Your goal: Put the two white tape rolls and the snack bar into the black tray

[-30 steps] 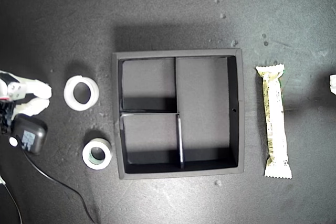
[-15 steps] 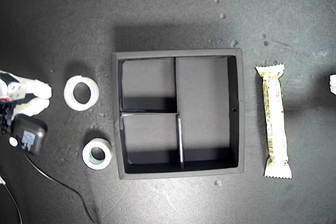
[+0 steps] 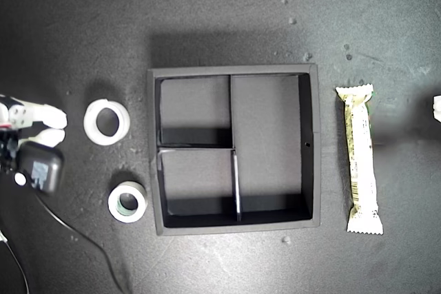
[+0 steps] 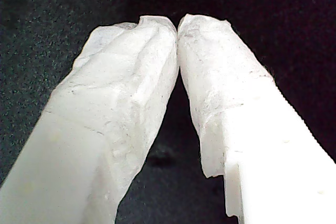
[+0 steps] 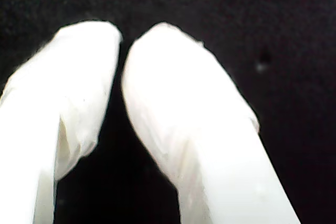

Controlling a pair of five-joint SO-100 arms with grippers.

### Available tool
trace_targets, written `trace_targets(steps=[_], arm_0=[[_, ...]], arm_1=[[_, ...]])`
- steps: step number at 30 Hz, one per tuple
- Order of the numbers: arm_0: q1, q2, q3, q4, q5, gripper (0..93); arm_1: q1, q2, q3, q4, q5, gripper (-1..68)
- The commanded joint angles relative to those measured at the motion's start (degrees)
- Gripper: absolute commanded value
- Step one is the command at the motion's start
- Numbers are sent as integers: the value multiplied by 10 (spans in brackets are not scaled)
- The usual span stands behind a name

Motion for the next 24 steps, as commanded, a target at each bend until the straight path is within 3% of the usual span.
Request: trace_targets(steps=[1,6,10,14,20,24], arm_0=[[-6,30,33,-4,-76,0],[25,29,33,13,-174,0],[32,29,33,-4,-127,0],[33,29,33,-28,-126,0],[14,29,-40,-87,-41,0],[-3,29,-154,-124,69,0]], arm_1=[[25,1,7,-24,62,-2],[82,1,7,-54,123,-3],[98,1,7,-92,61,-3],[112,1,7,-116,47,-3],[134,1,7,-181,58,-4],[156,1,7,-242,53,-5]])
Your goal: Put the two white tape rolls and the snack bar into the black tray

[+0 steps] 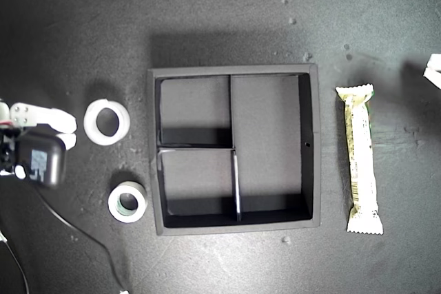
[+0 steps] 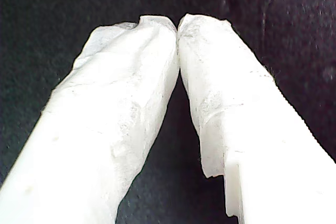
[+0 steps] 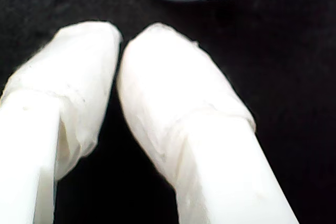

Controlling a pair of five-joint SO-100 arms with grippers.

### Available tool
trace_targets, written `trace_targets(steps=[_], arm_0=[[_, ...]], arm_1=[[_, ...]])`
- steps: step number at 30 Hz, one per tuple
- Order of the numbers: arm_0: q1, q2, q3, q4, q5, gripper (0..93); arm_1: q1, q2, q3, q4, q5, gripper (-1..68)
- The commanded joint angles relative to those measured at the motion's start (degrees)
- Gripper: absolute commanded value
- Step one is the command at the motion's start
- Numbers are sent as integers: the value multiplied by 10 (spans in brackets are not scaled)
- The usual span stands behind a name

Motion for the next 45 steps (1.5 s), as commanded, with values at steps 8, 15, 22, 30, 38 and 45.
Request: trace_targets(steps=[8,15,22,30,38,45], arm_0=[[18,-136,-293,-142,230,106],[49,-459,-463,-93,236,133],[56,-499,-410,-92,197,143],[69,-562,-397,-92,157,144],[71,-636,-384,-95,126,144],[53,-729,-382,-117,127,144]], arm_1=[[17,5,7,-205,-120,-6],[-9,5,-51,-212,-154,-5],[-35,-2,-107,-170,-140,-4],[-18,-2,-101,-77,-10,-4],[-33,5,-69,-109,-12,-4],[-48,5,-71,-108,-23,-4]])
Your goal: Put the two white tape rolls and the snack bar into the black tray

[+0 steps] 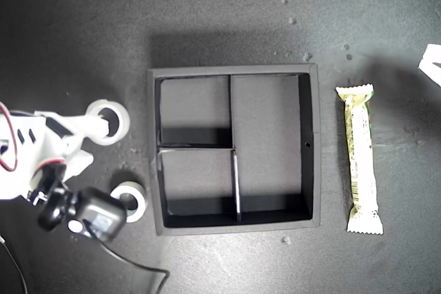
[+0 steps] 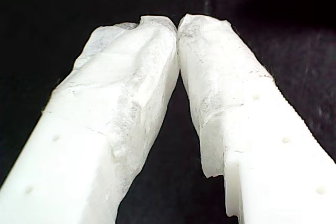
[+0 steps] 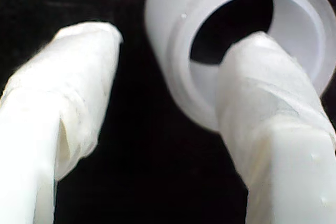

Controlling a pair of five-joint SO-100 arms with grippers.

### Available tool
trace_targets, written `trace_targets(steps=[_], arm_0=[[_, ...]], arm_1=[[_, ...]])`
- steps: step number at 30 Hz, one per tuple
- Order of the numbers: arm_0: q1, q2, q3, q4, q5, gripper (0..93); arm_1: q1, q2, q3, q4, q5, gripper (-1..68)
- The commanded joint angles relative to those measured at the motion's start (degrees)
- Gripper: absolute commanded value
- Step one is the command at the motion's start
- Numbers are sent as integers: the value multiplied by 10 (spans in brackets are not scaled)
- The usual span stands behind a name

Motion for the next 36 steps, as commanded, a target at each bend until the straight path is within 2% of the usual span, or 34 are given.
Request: trace_targets(steps=[1,9,14,19,25,29,36], arm_0=[[-11,-29,-7,-18,1,144],[-40,-85,-11,-47,13,137],[-59,-121,-11,-71,13,62],[-63,-142,-25,-71,15,46],[-68,-139,-26,-71,18,8],[-69,-122,-23,-71,22,1],[-72,-71,-13,-70,32,1]], arm_1=[[-5,4,-5,-11,-24,-4],[-12,4,-6,-11,-40,-4],[-16,-3,-49,-11,-104,-4],[-26,-18,-134,-8,-139,-4],[-69,-223,-294,-10,-160,-4],[-110,-386,-403,25,-230,-4],[-222,-649,-564,107,-398,8]])
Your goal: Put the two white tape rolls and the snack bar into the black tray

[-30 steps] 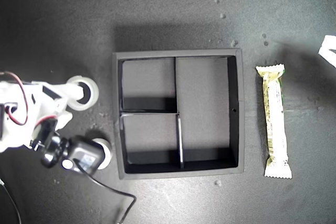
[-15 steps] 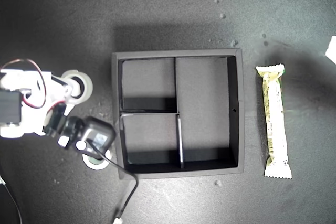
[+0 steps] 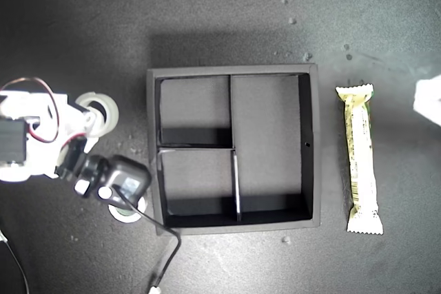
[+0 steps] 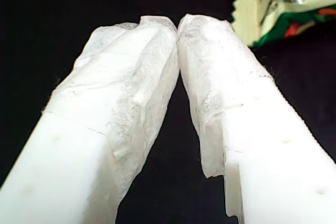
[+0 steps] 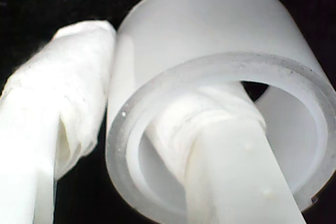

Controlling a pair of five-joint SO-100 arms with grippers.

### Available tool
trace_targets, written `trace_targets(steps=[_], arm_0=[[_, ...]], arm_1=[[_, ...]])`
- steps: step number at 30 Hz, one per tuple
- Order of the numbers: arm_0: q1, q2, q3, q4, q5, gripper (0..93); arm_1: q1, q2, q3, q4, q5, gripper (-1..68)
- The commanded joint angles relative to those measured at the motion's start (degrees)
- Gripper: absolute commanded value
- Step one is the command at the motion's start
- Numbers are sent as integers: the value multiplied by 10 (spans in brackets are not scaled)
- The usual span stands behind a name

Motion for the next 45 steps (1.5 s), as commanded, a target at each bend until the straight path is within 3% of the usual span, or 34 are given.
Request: trace_targets(steps=[1,10,15,27,35,45], arm_0=[[-8,41,-7,-4,9,1],[-4,85,3,11,11,1],[-8,134,-16,58,19,1],[-33,202,-191,163,104,1],[-16,17,-337,158,126,1],[14,-224,-585,221,131,3]], arm_1=[[-43,-86,-84,48,-80,28],[-122,-186,-141,128,-228,214],[-133,-250,-145,132,-265,238],[-142,-548,-288,134,-266,192],[-158,-549,-269,115,-246,71],[-177,-548,-464,283,-290,1]])
